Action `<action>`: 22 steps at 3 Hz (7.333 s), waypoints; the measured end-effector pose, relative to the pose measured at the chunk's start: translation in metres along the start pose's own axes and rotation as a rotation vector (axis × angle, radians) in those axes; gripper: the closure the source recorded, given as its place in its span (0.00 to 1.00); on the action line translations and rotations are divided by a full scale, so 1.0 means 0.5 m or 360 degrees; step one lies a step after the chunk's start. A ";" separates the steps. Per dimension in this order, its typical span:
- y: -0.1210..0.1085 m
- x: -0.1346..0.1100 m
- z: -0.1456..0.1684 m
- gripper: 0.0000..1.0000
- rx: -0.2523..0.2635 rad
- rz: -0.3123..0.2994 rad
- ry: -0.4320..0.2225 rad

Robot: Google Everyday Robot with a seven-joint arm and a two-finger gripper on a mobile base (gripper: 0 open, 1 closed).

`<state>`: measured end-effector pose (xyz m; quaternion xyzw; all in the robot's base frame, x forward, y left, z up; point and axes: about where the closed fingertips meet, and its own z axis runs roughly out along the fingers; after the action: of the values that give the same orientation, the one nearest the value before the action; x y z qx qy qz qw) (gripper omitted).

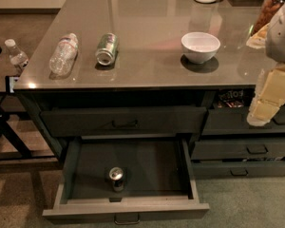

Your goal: Pick redbull can from middle drawer and place on counter

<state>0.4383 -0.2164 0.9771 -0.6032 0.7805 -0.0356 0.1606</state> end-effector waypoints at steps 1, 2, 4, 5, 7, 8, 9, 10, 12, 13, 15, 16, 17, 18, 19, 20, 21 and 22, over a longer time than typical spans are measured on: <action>0.000 0.000 0.000 0.00 0.0000 0.0000 0.0000; 0.043 -0.015 0.057 0.00 -0.0073 0.0037 -0.0072; 0.191 -0.131 0.259 0.00 -0.0401 0.0114 -0.0340; 0.197 -0.133 0.260 0.00 -0.0405 0.0114 -0.0342; 0.234 -0.137 0.325 0.00 -0.0466 0.0154 -0.0375; 0.290 -0.145 0.464 0.00 -0.0566 0.0251 -0.0452; 0.323 -0.153 0.564 0.00 -0.0665 0.0361 -0.0498; 0.322 -0.153 0.575 0.00 -0.0666 0.0373 -0.0505; 0.373 -0.185 0.667 0.00 -0.0776 0.0380 -0.0642; 0.380 -0.234 0.773 0.00 -0.0813 0.0408 -0.0785; 0.389 -0.238 0.793 0.00 -0.0808 0.0432 -0.0813; 0.377 -0.273 0.875 0.00 -0.0705 0.0474 -0.0943; 0.377 -0.273 0.875 0.00 -0.0705 0.0474 -0.0943; 0.382 -0.286 0.900 0.00 -0.0705 0.0500 -0.0984; 0.353 -0.352 0.982 0.00 -0.0661 0.0483 -0.1086; 0.354 -0.352 0.983 0.00 -0.0663 0.0483 -0.1088; 0.347 -0.351 1.010 0.00 -0.0654 0.0516 -0.1109; 0.323 -0.360 1.037 0.00 -0.0631 0.0521 -0.1133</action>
Offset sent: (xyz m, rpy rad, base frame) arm -0.0363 0.0630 -0.1191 0.2253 0.1527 -0.0036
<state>0.4799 0.0702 0.4837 -0.4653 0.7535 0.3509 0.3042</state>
